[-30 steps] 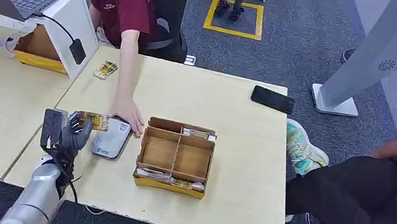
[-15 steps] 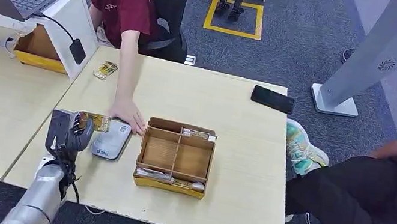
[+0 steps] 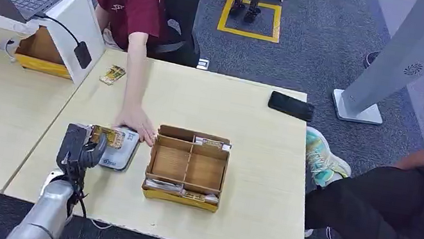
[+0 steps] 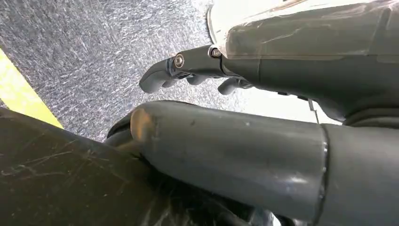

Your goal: Pass the card to the sensor for recognition and then transmit it.

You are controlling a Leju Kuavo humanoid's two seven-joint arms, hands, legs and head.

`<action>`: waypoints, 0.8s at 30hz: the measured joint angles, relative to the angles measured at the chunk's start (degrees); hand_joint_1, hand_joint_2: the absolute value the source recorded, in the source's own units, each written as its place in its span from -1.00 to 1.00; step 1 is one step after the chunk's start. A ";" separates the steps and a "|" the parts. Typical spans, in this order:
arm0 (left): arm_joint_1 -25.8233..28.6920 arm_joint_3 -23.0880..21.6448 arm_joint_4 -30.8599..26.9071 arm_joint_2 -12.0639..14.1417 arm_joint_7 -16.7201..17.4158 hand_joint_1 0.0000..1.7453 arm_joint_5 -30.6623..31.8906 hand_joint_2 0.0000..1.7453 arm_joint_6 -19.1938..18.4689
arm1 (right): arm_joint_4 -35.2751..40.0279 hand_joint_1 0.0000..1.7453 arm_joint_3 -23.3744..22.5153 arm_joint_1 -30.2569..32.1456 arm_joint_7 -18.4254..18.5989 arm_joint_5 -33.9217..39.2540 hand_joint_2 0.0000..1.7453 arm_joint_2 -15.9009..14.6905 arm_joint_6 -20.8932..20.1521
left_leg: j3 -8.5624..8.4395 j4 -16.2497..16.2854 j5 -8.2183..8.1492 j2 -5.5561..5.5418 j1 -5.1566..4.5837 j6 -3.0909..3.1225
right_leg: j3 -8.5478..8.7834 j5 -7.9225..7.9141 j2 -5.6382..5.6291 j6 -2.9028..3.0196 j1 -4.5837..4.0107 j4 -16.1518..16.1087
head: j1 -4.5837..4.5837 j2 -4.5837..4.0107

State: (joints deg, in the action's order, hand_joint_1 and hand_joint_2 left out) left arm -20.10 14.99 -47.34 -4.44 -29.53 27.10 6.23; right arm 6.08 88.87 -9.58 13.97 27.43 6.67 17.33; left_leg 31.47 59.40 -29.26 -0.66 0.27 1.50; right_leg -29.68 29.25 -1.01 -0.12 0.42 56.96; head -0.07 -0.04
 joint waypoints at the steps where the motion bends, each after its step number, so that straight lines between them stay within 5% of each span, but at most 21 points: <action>1: 0.09 -0.17 0.00 -0.02 0.02 1.00 0.39 1.00 0.33 | 0.00 -1.00 0.04 0.00 -0.09 -0.02 -1.00 0.00 0.02 | 0.00 0.00 0.00 0.00 0.00 0.00 | 0.00 0.00 0.00 0.00 0.00 0.00 | 0.00 0.00; 10: 0.13 -0.94 0.85 0.00 0.74 1.00 5.20 1.00 7.82 | 0.00 -1.00 0.22 0.00 -0.11 -1.03 -1.00 0.02 0.04 | 0.00 0.00 0.00 0.00 0.00 0.00 | 0.00 0.00 -0.01 0.00 0.00 0.00 | 0.00 0.00; 24: -2.32 -0.57 5.61 0.68 1.40 1.00 9.22 1.00 14.61 | 0.00 -1.00 0.28 0.00 -0.44 -2.34 -1.00 0.02 -0.26 | -0.01 0.00 0.00 -0.01 0.00 0.00 | 0.02 0.00 0.01 0.00 0.00 0.01 | 0.00 0.00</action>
State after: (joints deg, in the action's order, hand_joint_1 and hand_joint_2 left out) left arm -22.42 14.42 -41.73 -3.76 -28.13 36.32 20.84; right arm 6.08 89.15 -9.58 13.53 25.09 6.69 17.07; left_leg 31.46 59.40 -29.25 -0.66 0.27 1.50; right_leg -29.66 29.25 -1.00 -0.12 0.42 56.98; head -0.07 -0.04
